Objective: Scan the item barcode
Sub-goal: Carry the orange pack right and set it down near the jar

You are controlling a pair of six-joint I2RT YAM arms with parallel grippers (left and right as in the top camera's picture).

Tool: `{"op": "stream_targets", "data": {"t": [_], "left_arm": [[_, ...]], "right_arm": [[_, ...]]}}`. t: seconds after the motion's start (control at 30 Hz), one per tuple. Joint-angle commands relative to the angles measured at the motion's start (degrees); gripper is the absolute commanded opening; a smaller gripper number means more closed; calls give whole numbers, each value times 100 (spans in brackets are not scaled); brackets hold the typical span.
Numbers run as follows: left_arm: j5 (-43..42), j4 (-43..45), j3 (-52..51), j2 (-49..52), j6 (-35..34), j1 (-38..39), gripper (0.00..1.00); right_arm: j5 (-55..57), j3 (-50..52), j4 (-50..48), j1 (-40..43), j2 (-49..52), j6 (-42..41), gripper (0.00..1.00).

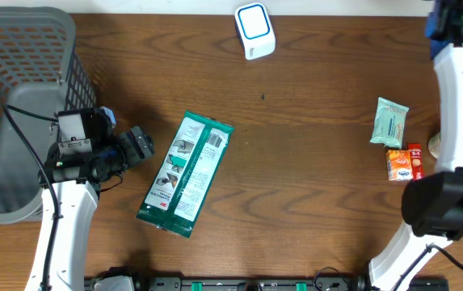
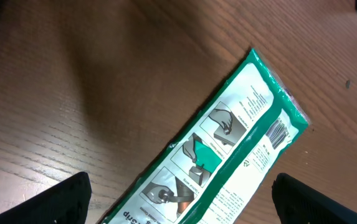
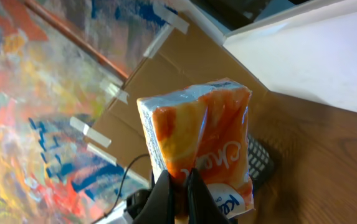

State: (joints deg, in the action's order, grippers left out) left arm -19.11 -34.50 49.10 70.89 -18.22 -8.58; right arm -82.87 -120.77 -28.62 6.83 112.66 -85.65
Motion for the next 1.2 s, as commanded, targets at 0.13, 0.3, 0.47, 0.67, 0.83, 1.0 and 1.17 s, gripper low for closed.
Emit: {"op": "stream_targets", "data": {"t": [0.13,0.3,0.47,0.67,0.83,1.0,1.17], "left_arm": [[79,-17,35,20,-72,-52,93],[79,-17,35,22,-72,-52,93],[79,-17,35,22,-72,-52,93],[79,-17,35,22,-72,-52,93],[79,-17,35,22,-72,-52,93],[79,-17,35,22,-72,-50,93],[79,-15,35,22,-72,-52,93]], "right_arm": [[122,699,-22,385,-459,59,1],[520,1858,859,839,-463,977,2],[811,3209,2973,1093,-463,3101,1],[1099,3967,5324,1224,-492,5871,1],[2903,3967,7543,1217,-691,7801,1],[5394,3967,8450,1113,-1344,8255,1],[7895,3995,9110,1067,-1952,7858,1]]}}
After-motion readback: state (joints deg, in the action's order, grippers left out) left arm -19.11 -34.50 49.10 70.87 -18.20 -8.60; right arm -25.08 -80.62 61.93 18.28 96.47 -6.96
